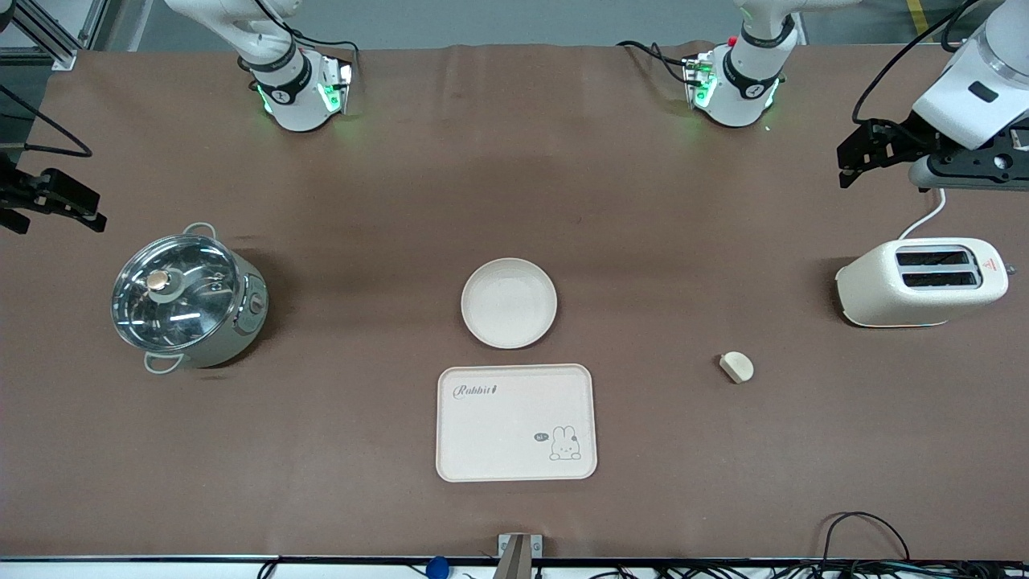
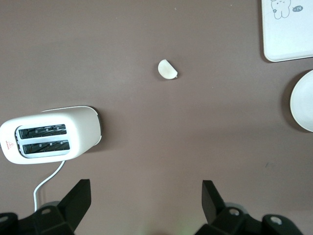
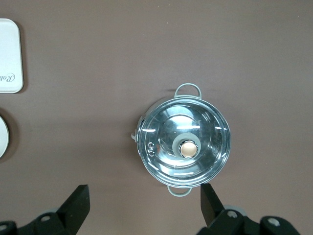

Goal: Place bun in plate and plate on tray

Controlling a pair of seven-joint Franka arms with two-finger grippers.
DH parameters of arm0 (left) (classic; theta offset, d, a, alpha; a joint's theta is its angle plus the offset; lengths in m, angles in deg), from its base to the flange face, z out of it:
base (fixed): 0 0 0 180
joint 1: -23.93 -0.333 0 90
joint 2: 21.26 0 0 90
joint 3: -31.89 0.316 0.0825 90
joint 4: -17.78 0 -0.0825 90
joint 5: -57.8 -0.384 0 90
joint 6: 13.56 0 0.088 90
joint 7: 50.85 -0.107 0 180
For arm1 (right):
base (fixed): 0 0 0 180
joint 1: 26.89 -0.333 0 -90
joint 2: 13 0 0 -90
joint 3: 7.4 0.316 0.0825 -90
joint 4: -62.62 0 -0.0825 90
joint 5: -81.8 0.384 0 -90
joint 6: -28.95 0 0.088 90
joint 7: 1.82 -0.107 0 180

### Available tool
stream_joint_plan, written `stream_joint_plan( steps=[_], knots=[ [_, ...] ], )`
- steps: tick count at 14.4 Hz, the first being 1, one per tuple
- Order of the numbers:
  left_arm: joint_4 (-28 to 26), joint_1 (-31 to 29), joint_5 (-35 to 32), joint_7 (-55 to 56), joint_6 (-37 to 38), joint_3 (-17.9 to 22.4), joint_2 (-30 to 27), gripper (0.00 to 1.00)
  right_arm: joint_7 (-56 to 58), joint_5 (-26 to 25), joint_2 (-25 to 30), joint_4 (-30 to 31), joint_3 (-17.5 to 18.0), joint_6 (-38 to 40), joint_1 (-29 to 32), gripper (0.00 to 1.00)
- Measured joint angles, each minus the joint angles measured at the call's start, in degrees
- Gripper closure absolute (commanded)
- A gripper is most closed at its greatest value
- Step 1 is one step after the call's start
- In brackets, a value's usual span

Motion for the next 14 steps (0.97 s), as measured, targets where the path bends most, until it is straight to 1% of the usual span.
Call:
stream_joint_plan(
  steps=[4, 6, 7, 8, 9, 11, 14],
  knots=[
    [0.1, 0.0, 0.0, 0.0, 0.0, 0.0, 0.9, 0.00, 0.0, 0.0, -0.1, 0.0, 0.0, 0.0, 0.0, 0.00],
    [0.5, 0.0, 0.0, 0.0, -0.4, 0.0, 3.3, 0.00, 0.0, 0.3, -0.4, 0.2, 0.1, 0.5, -0.1, 0.00],
    [0.9, 0.0, 0.0, 0.3, -1.3, 0.1, 5.2, 0.00, 0.0, 1.1, -0.7, 0.8, 0.1, 0.5, -0.3, 0.00],
    [1.4, -0.1, 0.0, 1.5, -3.1, 0.1, 7.2, 0.00, 0.0, 3.2, -1.3, 1.7, 0.2, -0.4, -0.6, 0.00],
    [1.6, -0.1, -0.1, 3.1, -5.6, 0.1, 9.5, 0.00, -0.2, 6.1, -2.0, 3.3, 0.2, -2.9, -0.9, 0.00],
    [1.8, -0.2, -0.4, 7.8, -10.0, 0.2, 14.1, 0.00, -1.3, 10.8, -4.5, 7.8, 0.2, -11.5, -2.1, 0.00],
    [1.6, -0.2, -0.5, 15.5, -17.0, 0.3, 20.4, 0.00, -7.1, 14.4, -10.4, 13.6, 0.4, -25.5, -7.3, 0.00]
  ],
)
